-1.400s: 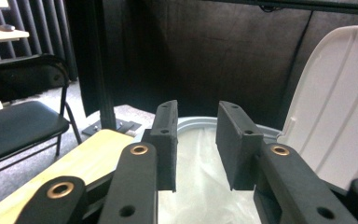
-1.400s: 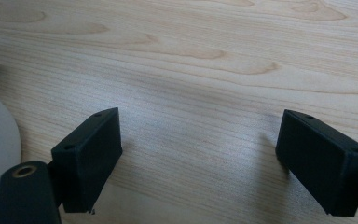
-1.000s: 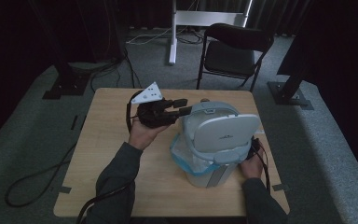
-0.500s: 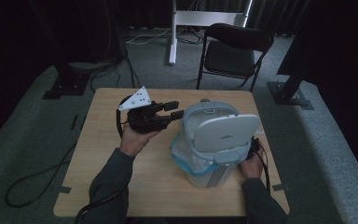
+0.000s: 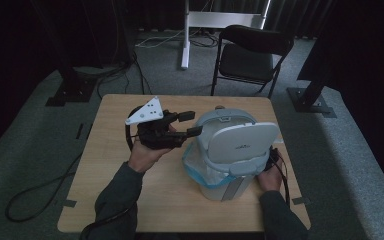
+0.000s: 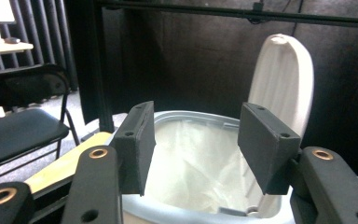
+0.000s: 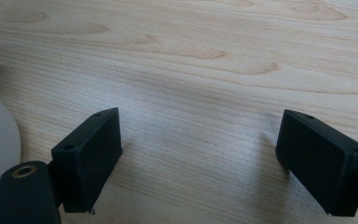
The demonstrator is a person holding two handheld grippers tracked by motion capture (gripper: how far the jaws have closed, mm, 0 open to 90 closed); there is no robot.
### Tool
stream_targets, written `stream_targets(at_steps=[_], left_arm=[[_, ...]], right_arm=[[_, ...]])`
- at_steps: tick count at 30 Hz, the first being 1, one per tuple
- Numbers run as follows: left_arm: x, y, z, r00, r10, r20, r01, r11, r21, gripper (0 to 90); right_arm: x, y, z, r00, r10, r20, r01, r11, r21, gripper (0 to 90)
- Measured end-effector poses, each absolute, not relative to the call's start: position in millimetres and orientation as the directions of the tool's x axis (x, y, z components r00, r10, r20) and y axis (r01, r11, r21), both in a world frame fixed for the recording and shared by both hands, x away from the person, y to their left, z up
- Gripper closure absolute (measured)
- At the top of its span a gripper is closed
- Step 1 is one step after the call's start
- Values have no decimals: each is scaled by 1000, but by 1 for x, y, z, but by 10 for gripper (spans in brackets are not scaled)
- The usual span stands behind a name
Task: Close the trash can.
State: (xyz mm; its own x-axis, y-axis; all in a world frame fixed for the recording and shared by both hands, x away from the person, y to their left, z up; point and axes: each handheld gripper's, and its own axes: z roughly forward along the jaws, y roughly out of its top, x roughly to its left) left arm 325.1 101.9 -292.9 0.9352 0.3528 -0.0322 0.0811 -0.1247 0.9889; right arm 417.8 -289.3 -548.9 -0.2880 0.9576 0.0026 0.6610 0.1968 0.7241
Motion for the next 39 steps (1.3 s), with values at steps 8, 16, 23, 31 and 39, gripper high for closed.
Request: stream_targets(at_steps=[8,16,23,31,39], left_arm=[[323,98,-292,951,308,-29,69,-120,990,378],[317,91,-287,968,249,-27,55,-107,993,345],[317,87,-286,972,232,-32,59,-109,992,349],[318,81,-286,970,243,-23,55,-125,991,393],[324,78,-287,941,338,12,39,-144,989,494]], right_arm=[[418,-289,-549,-288,958,3,661,197,724,133],[418,-289,-549,-288,958,3,661,196,724,132],[418,-289,-549,-288,958,3,661,196,724,132],[418,-289,-549,-288,958,3,661,196,724,132],[418,-289,-549,-288,958,3,661,196,724,132]])
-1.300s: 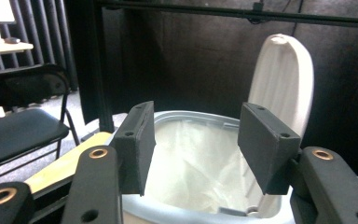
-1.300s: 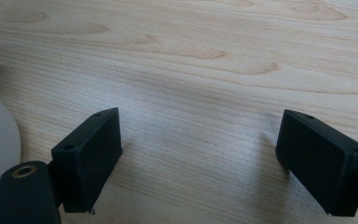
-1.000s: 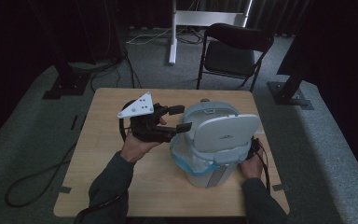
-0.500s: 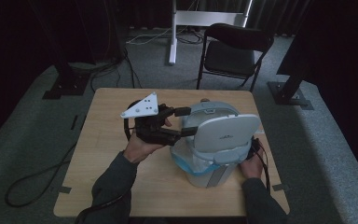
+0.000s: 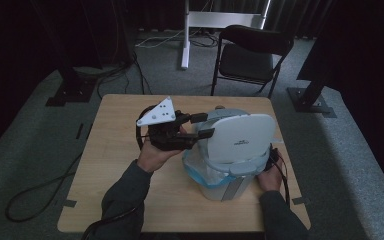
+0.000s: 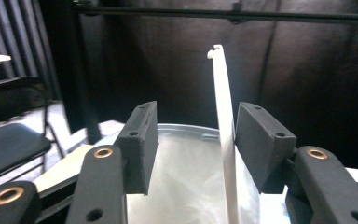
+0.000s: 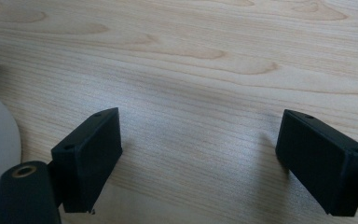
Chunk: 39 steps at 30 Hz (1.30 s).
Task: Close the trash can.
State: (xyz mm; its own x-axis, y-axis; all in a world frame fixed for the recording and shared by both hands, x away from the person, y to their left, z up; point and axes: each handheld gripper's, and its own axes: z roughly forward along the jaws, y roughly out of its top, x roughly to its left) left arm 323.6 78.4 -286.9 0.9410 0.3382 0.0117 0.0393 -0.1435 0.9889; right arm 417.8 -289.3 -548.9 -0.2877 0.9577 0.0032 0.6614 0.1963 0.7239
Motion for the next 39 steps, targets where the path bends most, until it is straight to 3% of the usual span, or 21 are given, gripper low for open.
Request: stream_targets(at_steps=[12,18,28,33,39], left_arm=[[346,72,-295,864,503,23,73,-172,982,601],[353,60,-296,830,555,57,79,-218,973,730],[366,46,-301,828,559,50,113,-252,961,896],[366,33,-304,837,541,83,102,-302,948,897],[381,23,-311,860,508,49,149,-341,928,898]], right_arm=[[418,-289,-549,-288,958,3,661,197,724,133],[418,-289,-549,-288,957,4,661,197,724,132],[418,-289,-549,-291,957,4,660,198,724,132],[418,-289,-549,-290,957,4,660,198,725,132],[418,-289,-549,-291,957,3,660,198,724,132]])
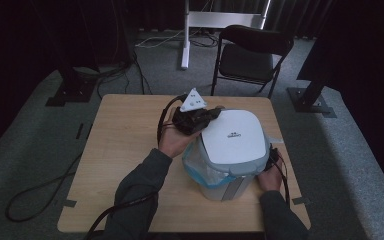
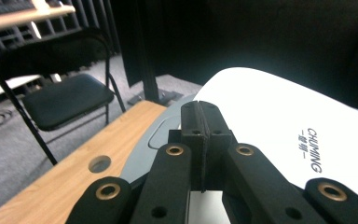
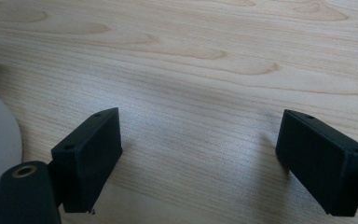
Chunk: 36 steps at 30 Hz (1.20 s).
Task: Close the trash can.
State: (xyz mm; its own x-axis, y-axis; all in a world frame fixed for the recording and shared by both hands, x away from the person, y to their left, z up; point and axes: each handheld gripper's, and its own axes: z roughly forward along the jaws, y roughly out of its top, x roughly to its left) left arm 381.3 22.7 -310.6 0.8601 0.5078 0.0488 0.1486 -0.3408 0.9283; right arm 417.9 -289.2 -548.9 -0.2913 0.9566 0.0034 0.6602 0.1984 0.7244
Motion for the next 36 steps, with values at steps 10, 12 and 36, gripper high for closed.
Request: stream_targets(at_steps=[10,12,36], left_arm=[[398,17,-321,882,470,-24,218,-362,906,899],[400,16,-320,879,476,-19,221,-372,901,899],[412,12,-321,888,450,-94,284,-376,882,900]], right_arm=[[418,-289,-549,-293,956,4,660,199,724,132],[418,-289,-549,-293,956,3,660,200,724,132],[418,-289,-549,-294,956,4,660,200,725,132]])
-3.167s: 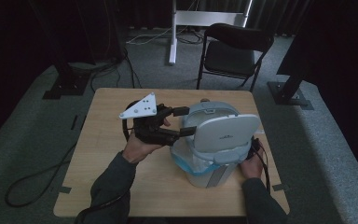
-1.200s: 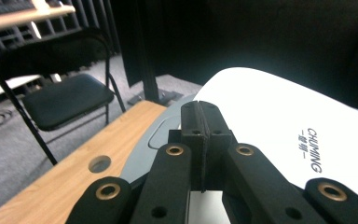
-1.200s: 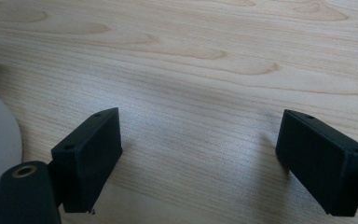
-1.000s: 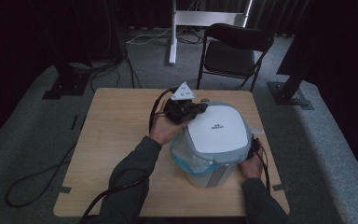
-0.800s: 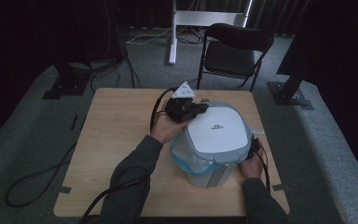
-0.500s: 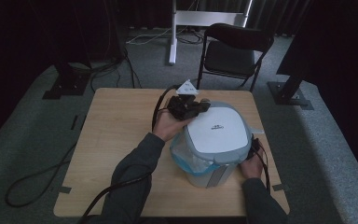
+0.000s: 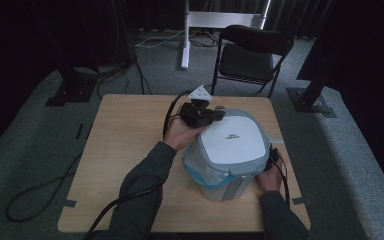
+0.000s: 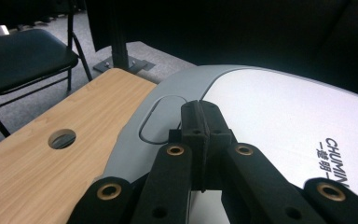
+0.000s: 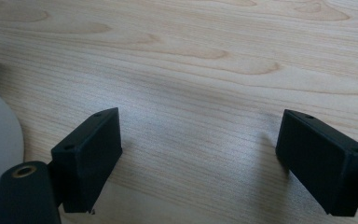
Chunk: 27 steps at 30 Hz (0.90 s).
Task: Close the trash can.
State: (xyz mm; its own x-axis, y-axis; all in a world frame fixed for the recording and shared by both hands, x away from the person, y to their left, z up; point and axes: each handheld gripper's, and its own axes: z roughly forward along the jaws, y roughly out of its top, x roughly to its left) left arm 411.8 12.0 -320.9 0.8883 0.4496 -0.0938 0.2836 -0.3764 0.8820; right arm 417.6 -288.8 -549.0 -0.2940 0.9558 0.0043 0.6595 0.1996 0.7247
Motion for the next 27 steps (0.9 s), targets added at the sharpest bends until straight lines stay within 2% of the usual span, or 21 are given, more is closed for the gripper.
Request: stream_targets(at_steps=[6,17,27], left_arm=[[408,24,-316,882,462,-92,267,-330,906,898],[410,61,-312,826,556,-96,284,-262,922,877],[411,96,-333,773,622,-124,332,-230,915,867]], right_arm=[[418,-289,-549,-294,956,5,660,199,725,132],[418,-289,-549,-294,956,5,660,199,724,132],[418,-289,-549,-294,956,5,660,199,724,132]])
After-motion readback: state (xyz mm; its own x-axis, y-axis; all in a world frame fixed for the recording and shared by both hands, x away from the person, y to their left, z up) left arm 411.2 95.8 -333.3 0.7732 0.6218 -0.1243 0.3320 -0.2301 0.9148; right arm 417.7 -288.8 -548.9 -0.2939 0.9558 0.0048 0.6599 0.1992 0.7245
